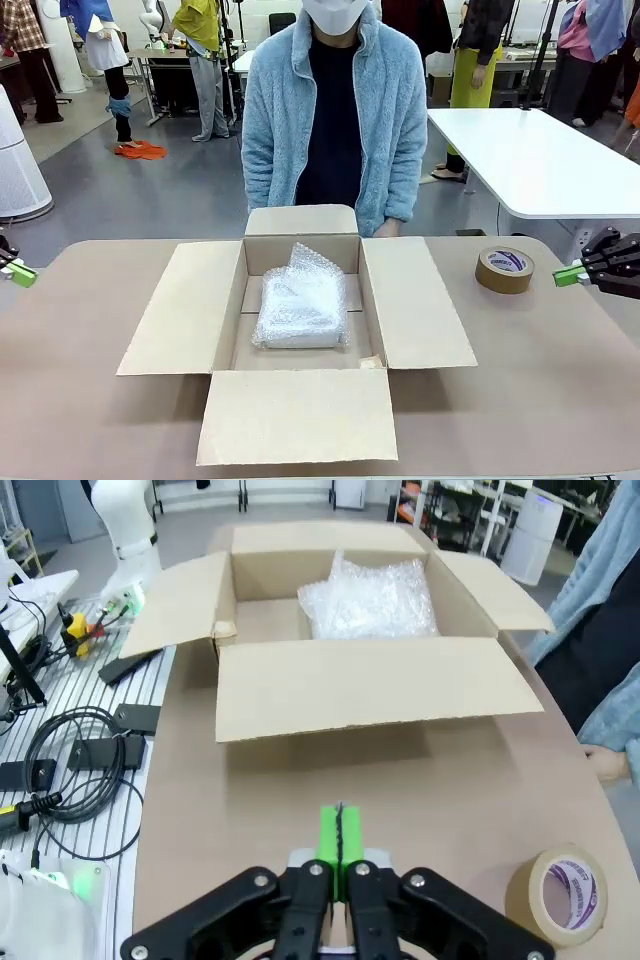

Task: Wrap the clocks to prevent damage.
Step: Once the human has placed the objects inside and stepped back, release both hands from the side flaps of the Package Box.

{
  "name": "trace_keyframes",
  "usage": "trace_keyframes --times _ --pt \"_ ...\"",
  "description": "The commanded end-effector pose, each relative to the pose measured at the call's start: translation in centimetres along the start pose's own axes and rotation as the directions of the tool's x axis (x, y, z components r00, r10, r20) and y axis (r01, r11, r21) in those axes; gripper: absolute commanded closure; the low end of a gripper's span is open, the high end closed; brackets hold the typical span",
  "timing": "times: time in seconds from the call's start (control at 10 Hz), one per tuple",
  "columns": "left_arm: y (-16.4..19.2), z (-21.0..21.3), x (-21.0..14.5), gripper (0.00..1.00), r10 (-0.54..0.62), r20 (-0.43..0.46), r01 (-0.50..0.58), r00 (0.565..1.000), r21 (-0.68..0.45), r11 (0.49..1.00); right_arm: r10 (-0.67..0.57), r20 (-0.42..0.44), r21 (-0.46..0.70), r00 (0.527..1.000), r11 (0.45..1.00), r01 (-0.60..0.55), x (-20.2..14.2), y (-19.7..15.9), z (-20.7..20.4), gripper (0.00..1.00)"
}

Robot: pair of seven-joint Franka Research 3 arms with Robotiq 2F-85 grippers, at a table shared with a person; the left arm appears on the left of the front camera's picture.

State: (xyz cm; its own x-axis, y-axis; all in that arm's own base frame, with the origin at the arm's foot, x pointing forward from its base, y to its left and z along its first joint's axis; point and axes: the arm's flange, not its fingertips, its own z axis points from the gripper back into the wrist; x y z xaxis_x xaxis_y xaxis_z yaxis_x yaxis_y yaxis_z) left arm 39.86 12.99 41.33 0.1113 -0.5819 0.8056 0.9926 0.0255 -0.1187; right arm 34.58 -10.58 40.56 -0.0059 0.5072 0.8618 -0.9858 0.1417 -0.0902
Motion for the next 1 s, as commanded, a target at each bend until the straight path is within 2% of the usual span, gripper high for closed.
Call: trace_keyframes --times 0.0,0.4,0.6,0.7,0.9 --pt "0.4 -0.6 0.1 1.0 -0.049 0.059 0.048 0.997 0.023 0.999 0.013 0.029 0.026 0.999 1.0 -0.014 0.0 -1.4 -0.4 0.99" --pt "-0.2 -0.6 1.3 1.0 -0.092 0.053 0.091 0.994 0.028 0.995 0.057 0.062 0.035 0.997 0.998 -0.059 1.2 -1.8 -1.3 0.99" --pt "0.0 0.0 0.5 1.0 -0.092 0.049 0.092 0.995 0.017 0.996 0.053 0.071 0.046 0.996 0.997 -0.056 1.5 -2.2 -1.6 0.99" --pt "0.2 -0.5 1.3 1.0 -0.065 0.033 0.064 0.997 0.019 0.998 0.039 0.029 0.047 0.999 0.998 -0.041 1.8 -1.6 -1.5 0.99" --pt "0.2 -0.5 1.3 1.0 -0.065 0.033 0.064 0.997 0.019 0.998 0.039 0.029 0.047 0.999 0.998 -0.041 1.8 -1.6 -1.5 0.99"
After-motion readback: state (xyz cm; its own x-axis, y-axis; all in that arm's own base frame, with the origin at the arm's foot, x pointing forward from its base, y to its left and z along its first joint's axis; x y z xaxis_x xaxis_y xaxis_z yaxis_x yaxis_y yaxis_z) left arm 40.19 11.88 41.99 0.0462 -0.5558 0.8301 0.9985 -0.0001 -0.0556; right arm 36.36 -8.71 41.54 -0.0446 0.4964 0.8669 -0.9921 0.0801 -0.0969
